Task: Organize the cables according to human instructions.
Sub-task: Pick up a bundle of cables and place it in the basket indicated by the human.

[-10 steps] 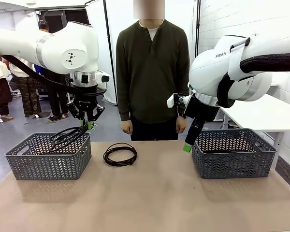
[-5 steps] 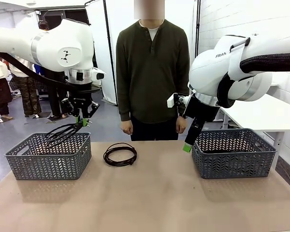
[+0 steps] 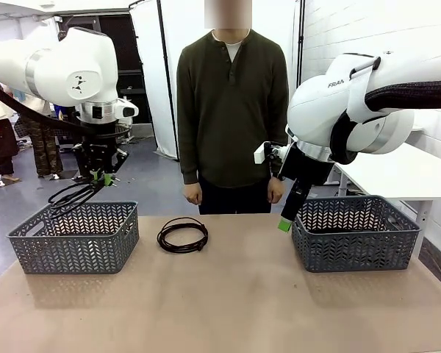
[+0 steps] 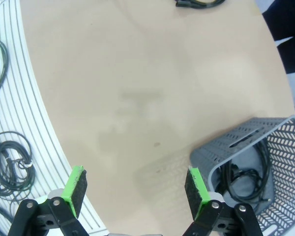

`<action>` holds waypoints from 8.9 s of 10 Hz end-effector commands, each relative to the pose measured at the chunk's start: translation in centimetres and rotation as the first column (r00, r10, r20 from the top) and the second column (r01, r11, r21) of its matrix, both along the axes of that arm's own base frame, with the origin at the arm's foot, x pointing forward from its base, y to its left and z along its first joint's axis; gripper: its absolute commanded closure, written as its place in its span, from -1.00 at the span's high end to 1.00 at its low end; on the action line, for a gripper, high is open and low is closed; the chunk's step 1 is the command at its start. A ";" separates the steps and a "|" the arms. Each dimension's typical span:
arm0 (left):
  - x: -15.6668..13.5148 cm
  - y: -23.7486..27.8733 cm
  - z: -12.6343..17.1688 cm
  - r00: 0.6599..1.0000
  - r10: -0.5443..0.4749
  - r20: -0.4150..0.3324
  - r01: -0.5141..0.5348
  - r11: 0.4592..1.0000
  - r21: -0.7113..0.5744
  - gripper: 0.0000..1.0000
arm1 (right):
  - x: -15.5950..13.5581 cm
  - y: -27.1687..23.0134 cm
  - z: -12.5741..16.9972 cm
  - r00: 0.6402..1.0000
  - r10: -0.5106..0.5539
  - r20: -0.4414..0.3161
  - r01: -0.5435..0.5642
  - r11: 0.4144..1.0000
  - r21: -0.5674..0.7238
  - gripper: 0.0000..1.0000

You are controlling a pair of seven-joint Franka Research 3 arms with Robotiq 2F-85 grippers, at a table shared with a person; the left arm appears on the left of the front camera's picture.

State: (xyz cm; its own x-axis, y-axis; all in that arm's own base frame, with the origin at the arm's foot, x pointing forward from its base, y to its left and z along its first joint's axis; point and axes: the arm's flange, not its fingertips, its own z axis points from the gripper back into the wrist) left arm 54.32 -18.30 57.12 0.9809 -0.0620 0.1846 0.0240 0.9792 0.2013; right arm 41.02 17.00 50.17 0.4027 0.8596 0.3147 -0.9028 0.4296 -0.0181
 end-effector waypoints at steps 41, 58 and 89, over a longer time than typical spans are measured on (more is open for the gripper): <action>-0.7 4.0 -3.2 0.999 0.014 0.041 -0.005 0.976 -0.217 1.00 | 0.0 0.0 -0.1 1.000 -0.002 0.001 0.002 1.000 -0.002 1.00; -11.3 0.6 -5.5 0.808 -0.579 0.113 0.588 0.778 -0.220 1.00 | 0.0 0.0 -0.1 1.000 -0.002 0.001 0.002 1.000 -0.002 1.00; -11.3 0.6 -5.5 0.808 -0.579 0.113 0.588 0.778 -0.220 1.00 | 12.7 11.4 -0.1 0.879 -0.453 -0.148 0.454 0.890 -0.031 1.00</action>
